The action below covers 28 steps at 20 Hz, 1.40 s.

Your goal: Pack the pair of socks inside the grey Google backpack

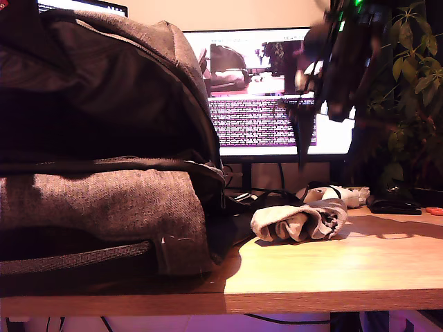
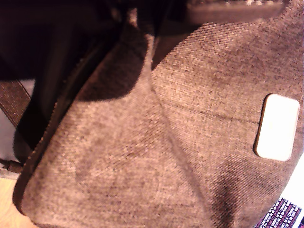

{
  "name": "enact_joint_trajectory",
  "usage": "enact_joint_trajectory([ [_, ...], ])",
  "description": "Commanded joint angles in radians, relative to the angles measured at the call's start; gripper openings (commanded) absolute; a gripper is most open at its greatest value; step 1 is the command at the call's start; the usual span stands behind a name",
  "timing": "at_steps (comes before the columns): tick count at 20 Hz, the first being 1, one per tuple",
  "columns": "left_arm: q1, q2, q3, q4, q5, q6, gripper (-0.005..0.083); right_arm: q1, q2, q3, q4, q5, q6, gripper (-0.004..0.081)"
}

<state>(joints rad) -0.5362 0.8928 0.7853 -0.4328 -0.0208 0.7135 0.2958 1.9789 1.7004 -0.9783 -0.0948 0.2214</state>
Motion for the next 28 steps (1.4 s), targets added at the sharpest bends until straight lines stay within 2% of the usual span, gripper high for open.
enact_joint_trajectory([
  [1,0.004,0.010,0.008,0.023,0.018,-0.006,-0.0024,-0.003,0.027,0.000,0.019,0.001,0.043,0.0606],
  [5,0.004,0.010,0.008,0.023,0.039,-0.006,-0.0024,-0.018,0.056,0.000,0.071,0.027,0.076,0.0606],
  [9,0.004,0.010,0.008,0.025,0.039,-0.005,-0.0024,-0.034,0.100,0.000,0.040,0.041,0.079,0.0606],
  [12,0.004,0.010,0.008,0.039,0.039,-0.005,-0.0024,-0.034,0.110,0.000,0.096,0.019,0.094,0.0606],
  [16,0.004,0.010,0.008,0.044,0.039,-0.005,-0.0024,-0.036,0.152,0.000,0.087,0.008,0.104,0.0606],
  [19,0.004,0.010,0.008,0.045,0.039,-0.002,-0.0024,-0.033,0.165,0.000,0.117,-0.031,0.104,0.0592],
  [21,0.004,0.011,0.008,0.045,0.039,0.002,-0.0024,-0.024,0.165,0.000,0.130,-0.060,0.105,0.0507],
  [22,0.004,0.010,0.008,0.045,0.038,0.002,-0.0024,-0.020,0.165,0.000,0.129,-0.061,0.105,0.0425],
  [23,0.004,0.010,0.008,0.043,0.038,0.002,-0.0024,-0.018,0.165,0.000,0.129,-0.060,0.105,0.0301],
  [24,0.004,0.010,0.008,0.043,0.038,0.002,-0.0024,-0.015,0.165,0.000,0.129,-0.061,0.105,0.0118],
  [25,0.004,0.011,0.008,0.043,0.038,0.002,-0.0024,-0.014,0.164,0.001,0.127,-0.065,0.101,-0.0027],
  [28,0.004,0.011,0.008,0.045,0.039,0.002,-0.0024,-0.014,0.152,0.021,0.092,-0.082,0.080,-0.0013],
])
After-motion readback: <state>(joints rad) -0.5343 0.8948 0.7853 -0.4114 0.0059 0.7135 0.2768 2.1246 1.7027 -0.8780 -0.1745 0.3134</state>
